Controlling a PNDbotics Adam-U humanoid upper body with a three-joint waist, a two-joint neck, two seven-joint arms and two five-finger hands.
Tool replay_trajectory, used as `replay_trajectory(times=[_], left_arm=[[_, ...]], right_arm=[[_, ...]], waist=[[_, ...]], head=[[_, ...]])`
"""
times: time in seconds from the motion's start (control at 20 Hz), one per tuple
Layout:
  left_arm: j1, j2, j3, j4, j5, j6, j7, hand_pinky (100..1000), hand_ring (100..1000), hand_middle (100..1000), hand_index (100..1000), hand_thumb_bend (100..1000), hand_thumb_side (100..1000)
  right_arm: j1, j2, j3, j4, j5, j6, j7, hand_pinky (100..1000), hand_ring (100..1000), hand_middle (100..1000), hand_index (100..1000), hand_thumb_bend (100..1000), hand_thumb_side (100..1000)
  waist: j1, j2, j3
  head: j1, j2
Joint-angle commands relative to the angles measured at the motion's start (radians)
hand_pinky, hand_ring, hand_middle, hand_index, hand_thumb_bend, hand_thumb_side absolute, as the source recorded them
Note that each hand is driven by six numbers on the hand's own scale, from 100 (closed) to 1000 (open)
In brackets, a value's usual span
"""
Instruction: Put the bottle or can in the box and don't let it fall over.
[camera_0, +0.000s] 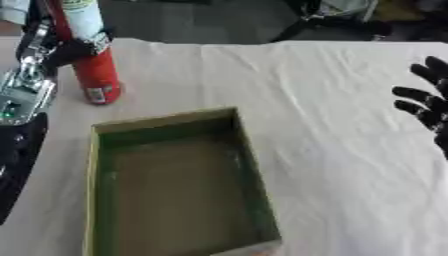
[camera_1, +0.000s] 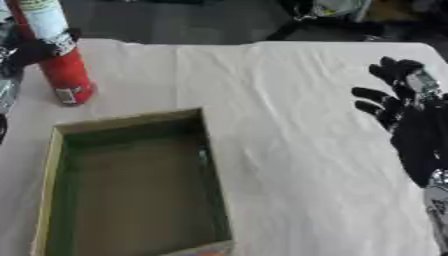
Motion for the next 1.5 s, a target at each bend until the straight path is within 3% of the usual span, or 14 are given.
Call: replay_trajectory(times=[0.05,0.25,0.65,1.1,1.5], left_arm=[[-0.020,0.014,-0.005,-0.051,0.015,-0.004,-0.011,635,806,362,144,100,110],[-0.023,0.015,-0.018,-0.150,0.067,0.013,-0.027,635,806,361,144,100,123],[0.011,0.004,-0.083,-0.421,0.165,0.110,-0.062,639,803,362,147,100,100],[0.108,-0.060,-0.160,-0.662,0.213,0.204,-0.065,635,807,366,150,100,100],[0.232,-0.049,-0.246,-0.858,0.237,0.251,-0.112,633,815,369,150,100,100]], right_arm=[[-0.002,-0.021,-0.013,-0.022,0.000,0.000,0.000,887,840,972,994,100,905],[0.005,-0.026,-0.016,-0.022,-0.004,-0.003,-0.002,888,840,972,994,100,899],[0.024,-0.042,-0.025,-0.022,-0.018,-0.009,-0.013,889,840,971,993,100,880],[0.036,-0.055,-0.055,-0.022,-0.044,-0.020,-0.055,887,841,971,993,100,857],[0.048,-0.069,-0.069,-0.022,-0.051,-0.021,-0.078,888,841,971,993,100,854]], waist=[[0.001,-0.035,0.002],[0.000,-0.047,0.009],[0.003,-0.080,0.031],[0.009,-0.108,0.053],[0.020,-0.116,0.072]], head=[[-0.004,0.011],[-0.009,0.027],[-0.023,0.059],[-0.049,0.086],[-0.066,0.098]])
